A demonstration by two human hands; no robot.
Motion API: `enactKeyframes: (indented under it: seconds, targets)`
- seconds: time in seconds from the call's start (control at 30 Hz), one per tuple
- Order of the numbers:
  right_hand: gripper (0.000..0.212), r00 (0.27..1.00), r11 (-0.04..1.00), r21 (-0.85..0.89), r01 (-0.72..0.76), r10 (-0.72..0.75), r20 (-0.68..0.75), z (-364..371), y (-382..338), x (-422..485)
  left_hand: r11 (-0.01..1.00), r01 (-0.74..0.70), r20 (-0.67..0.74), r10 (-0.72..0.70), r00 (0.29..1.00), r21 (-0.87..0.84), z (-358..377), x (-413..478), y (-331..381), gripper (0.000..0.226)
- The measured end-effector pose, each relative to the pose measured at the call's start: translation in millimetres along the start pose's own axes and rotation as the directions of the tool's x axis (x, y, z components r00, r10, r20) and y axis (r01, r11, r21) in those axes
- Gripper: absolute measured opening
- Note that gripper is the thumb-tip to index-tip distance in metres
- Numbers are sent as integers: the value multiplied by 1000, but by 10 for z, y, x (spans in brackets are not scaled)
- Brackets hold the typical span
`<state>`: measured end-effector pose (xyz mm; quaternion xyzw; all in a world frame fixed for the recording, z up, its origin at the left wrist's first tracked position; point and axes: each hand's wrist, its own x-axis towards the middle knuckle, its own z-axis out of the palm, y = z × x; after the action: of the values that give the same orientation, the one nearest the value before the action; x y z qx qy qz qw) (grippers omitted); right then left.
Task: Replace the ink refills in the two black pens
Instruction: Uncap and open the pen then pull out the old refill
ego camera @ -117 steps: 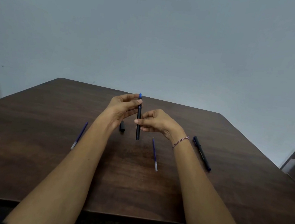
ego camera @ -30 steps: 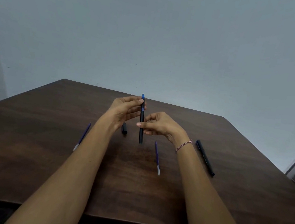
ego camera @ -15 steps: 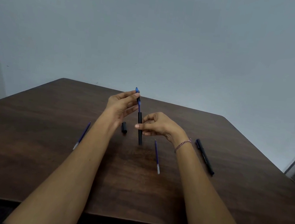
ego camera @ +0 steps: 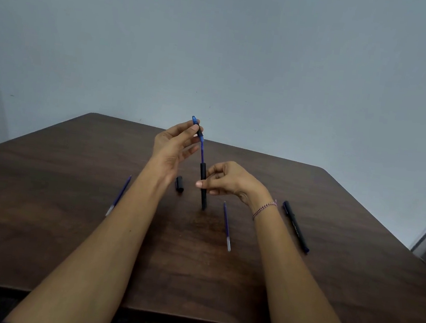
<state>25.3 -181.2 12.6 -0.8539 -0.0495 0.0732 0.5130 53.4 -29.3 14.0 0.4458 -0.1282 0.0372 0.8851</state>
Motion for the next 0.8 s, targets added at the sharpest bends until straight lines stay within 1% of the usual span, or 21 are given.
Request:
enactKeyframes:
  seconds: [0.13,0.33,0.43,0.5,0.57,0.63,0.67,0.73,0.8]
  targets:
    - [22,1000,1000,1,7,-7,11,-2,-8,-7,997,-24,-13,23,1000,-68,-16,3,13,16]
    - [24,1000,1000,12,-4,4,-2,-6,-16,-9,995,-29,-54,24,998,-91,-30,6,20,15]
    - [32,1000,1000,9,-4,4,-11,-10,-25,-17,995,-27,-70,20,997,-100,-43,4,46,12]
    - [38,1000,1000,11,5,-5,-26,-14,-28,-21,997,-16,-94,9,996,-74,-65,10,69,12]
    - [40,998,999,20,32,-31,-47,-19,-30,-30,1000,2,-122,1,993,20,-103,24,89,11]
    - [35,994,996,34,81,-78,-76,-24,-32,-38,980,44,-145,-16,989,192,-149,49,91,12]
    - [31,990,993,43,110,-106,-93,-25,-34,-40,951,78,-163,-30,986,300,-174,63,86,14]
    - [29,980,985,59,160,-152,-130,-24,-39,-39,840,164,-219,-56,974,517,-232,105,66,18]
    - [31,973,981,58,184,-174,-155,-25,-44,-36,696,233,-251,-78,965,679,-282,140,42,16]
